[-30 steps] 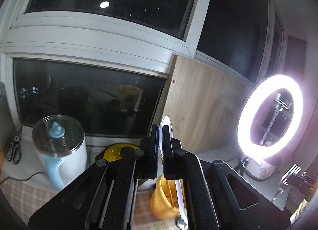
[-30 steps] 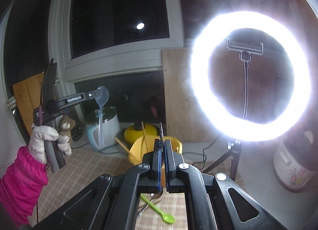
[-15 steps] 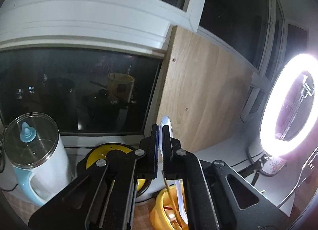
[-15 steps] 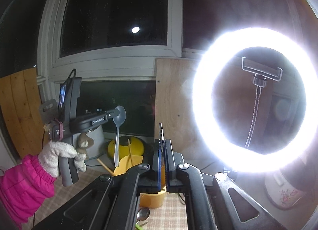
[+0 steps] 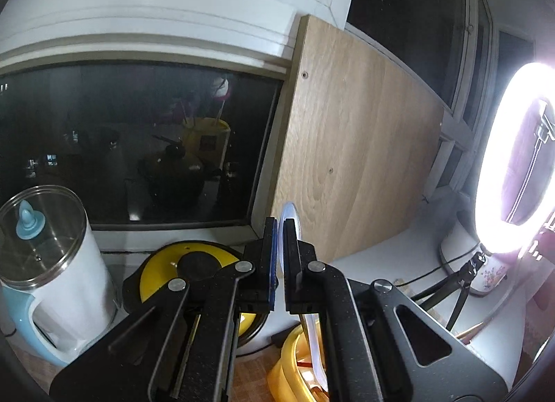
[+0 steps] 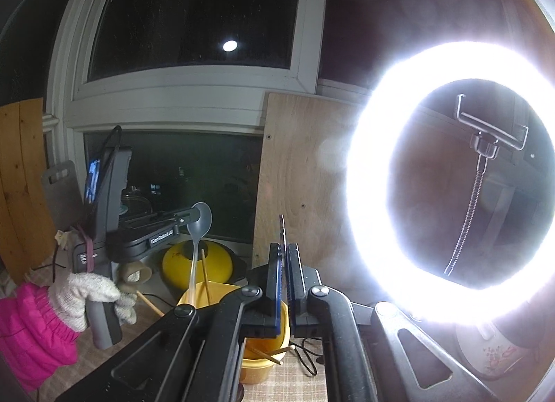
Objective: Organize utensils
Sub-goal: 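Lower the fork and clear spoon into the container and open both grippers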
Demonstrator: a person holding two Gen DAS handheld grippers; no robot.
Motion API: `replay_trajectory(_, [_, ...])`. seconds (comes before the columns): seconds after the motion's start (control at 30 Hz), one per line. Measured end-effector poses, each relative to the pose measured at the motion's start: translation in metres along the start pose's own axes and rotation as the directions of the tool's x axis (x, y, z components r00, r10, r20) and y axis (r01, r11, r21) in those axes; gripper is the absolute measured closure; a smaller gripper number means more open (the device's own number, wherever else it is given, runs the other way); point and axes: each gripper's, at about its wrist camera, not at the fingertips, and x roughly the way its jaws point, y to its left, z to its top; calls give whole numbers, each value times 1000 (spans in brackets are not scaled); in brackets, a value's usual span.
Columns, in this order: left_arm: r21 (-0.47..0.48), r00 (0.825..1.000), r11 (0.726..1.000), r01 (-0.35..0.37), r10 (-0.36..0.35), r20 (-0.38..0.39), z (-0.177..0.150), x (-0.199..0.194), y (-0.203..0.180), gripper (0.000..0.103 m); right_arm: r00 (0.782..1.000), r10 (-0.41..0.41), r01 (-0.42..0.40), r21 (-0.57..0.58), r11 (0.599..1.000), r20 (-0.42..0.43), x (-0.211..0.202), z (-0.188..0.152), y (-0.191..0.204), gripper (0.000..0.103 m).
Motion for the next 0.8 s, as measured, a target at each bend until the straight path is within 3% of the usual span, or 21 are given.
replay_trajectory(0.3, [19, 1000, 1000, 9, -9, -23, -7, -2, -4, 103, 999, 0, -1, -16, 1000, -44, 23, -9, 4, 103])
replay_trajectory(0.7, [75, 997, 996, 51, -47, -57, -8, -13, -20, 101, 989, 71, -64, 63, 996, -127, 33, -26, -7, 100])
replay_trajectory(0.8, [71, 997, 996, 50, -46, -63, -8, -16, -21, 99, 990, 74, -67, 63, 996, -116, 28, -26, -8, 87])
